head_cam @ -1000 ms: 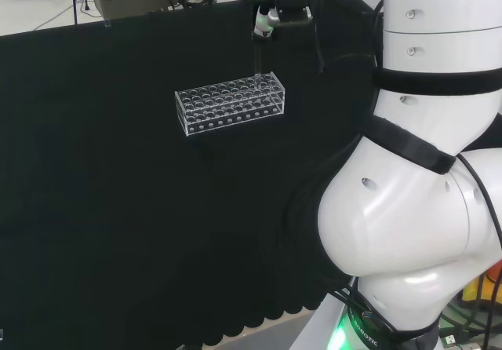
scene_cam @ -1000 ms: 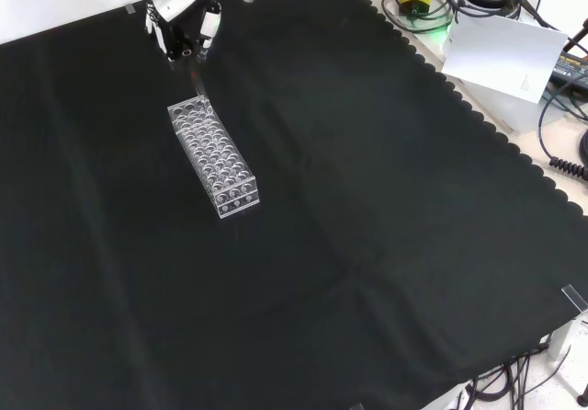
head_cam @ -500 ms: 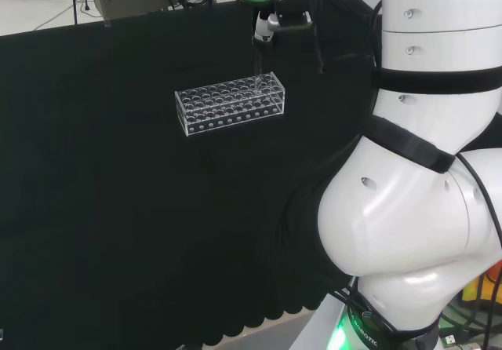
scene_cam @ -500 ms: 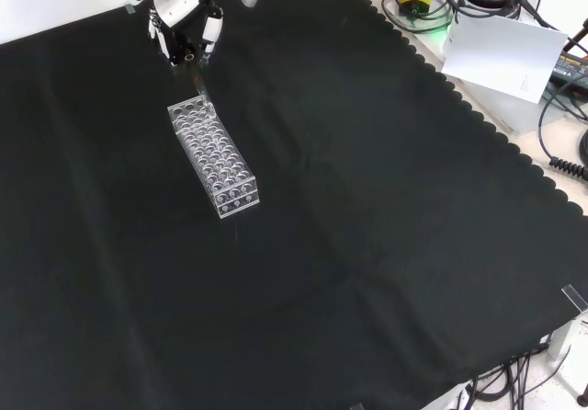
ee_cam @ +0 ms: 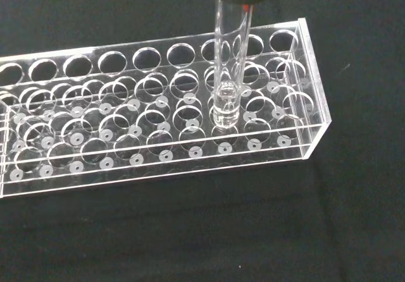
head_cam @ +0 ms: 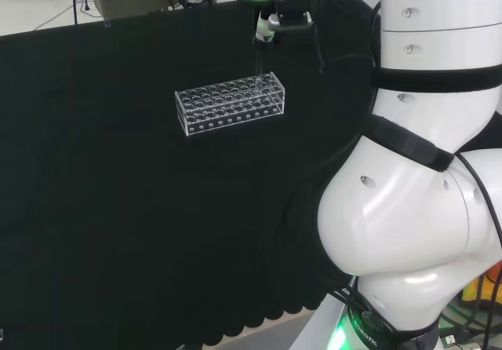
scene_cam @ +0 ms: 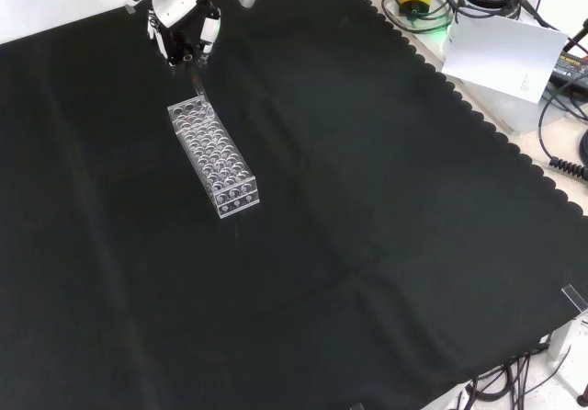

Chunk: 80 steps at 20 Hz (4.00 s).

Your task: Put the test tube back in the rack.

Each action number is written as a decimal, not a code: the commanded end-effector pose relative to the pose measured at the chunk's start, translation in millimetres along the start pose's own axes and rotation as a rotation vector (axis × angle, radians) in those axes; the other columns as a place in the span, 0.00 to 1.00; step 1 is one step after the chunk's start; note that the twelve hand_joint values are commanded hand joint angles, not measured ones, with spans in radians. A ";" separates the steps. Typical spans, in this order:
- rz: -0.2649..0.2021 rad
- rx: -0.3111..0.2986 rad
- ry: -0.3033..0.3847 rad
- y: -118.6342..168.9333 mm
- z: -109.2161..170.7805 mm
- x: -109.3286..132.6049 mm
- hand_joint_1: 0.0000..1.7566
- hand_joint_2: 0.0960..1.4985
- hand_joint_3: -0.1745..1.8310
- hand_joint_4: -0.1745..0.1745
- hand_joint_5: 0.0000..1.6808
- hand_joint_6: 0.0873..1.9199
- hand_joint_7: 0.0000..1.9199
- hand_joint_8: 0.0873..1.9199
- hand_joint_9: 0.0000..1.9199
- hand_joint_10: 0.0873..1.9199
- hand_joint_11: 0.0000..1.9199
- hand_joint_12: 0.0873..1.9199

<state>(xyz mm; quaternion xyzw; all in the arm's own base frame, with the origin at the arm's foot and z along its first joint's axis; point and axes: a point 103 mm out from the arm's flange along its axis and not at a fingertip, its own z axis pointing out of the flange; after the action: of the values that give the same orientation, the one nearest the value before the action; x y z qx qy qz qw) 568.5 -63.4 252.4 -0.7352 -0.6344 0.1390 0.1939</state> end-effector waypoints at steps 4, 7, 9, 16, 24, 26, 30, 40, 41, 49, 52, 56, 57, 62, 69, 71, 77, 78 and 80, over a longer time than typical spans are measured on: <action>-0.005 0.006 0.000 9.6 4.8 -3.0 0.81 0.67 0.00 0.00 0.79 0.13 0.72 0.34 0.76 0.00 0.38 0.61; -0.006 0.015 -0.001 11.5 8.4 -1.9 0.81 0.67 0.00 0.00 0.79 0.13 0.72 0.34 0.76 0.00 0.38 0.61; -0.008 0.021 -0.001 14.0 12.7 -0.9 0.81 0.67 0.00 0.00 0.79 0.13 0.72 0.34 0.76 0.00 0.38 0.61; -0.016 0.036 0.007 17.7 25.8 1.9 0.81 0.67 0.00 0.00 0.79 0.13 0.72 0.34 0.76 0.00 0.38 0.60; -0.018 0.057 0.018 20.8 38.3 3.8 0.81 0.67 0.00 0.00 0.79 0.13 0.72 0.34 0.76 0.00 0.38 0.60; -0.016 0.064 0.020 22.5 42.9 5.3 0.81 0.67 0.00 0.00 0.79 0.13 0.72 0.34 0.76 0.00 0.38 0.60; -0.019 0.078 0.029 24.1 51.0 6.6 0.81 0.67 0.00 0.00 0.79 0.13 0.72 0.34 0.76 0.00 0.38 0.60; -0.026 0.093 0.041 25.9 58.9 9.0 0.81 0.67 0.00 0.00 0.79 0.13 0.72 0.34 0.76 0.00 0.38 0.60; -0.026 0.094 0.041 26.0 59.0 9.0 0.81 0.67 0.00 0.00 0.79 0.13 0.72 0.34 0.76 0.00 0.38 0.60; -0.066 0.080 0.111 23.7 58.8 6.3 0.76 0.66 0.00 0.07 0.71 0.23 0.64 0.37 0.73 0.00 0.34 0.63; -0.078 0.074 0.126 21.0 54.3 6.2 0.67 0.62 0.00 0.26 0.53 0.35 0.45 0.44 0.65 0.00 0.24 0.70; -0.098 0.077 0.138 18.9 50.7 6.1 0.65 0.60 0.00 0.38 0.39 0.42 0.35 0.46 0.59 0.00 0.18 0.73; -0.101 0.076 0.139 17.9 49.4 6.4 0.64 0.60 0.00 0.40 0.36 0.42 0.33 0.46 0.57 0.00 0.16 0.73; -0.119 0.024 0.151 7.1 30.8 7.1 0.63 0.58 0.00 0.46 0.24 0.39 0.22 0.47 0.47 0.00 0.08 0.77; -0.150 -0.082 0.141 -13.4 -16.9 8.6 0.60 0.57 0.00 0.50 0.17 0.28 0.13 0.46 0.37 0.00 0.01 0.79; -0.159 -0.114 0.137 -20.2 -31.3 9.4 0.59 0.57 0.00 0.50 0.17 0.27 0.12 0.46 0.36 0.00 0.00 0.80; -0.183 -0.183 0.117 -41.8 -70.9 14.0 0.57 0.57 0.00 0.52 0.16 0.23 0.10 0.45 0.33 0.00 0.00 0.79; -0.186 -0.190 0.114 -44.7 -76.3 14.8 0.57 0.57 0.00 0.52 0.16 0.23 0.10 0.45 0.33 0.00 0.00 0.79; -0.188 -0.201 0.105 -51.2 -85.4 17.9 0.57 0.57 0.00 0.53 0.15 0.23 0.10 0.45 0.33 0.00 0.00 0.79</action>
<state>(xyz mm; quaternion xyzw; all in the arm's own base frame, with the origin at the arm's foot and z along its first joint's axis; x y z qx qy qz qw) 567.5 -53.8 326.2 -0.6996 -0.6906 0.0232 0.1819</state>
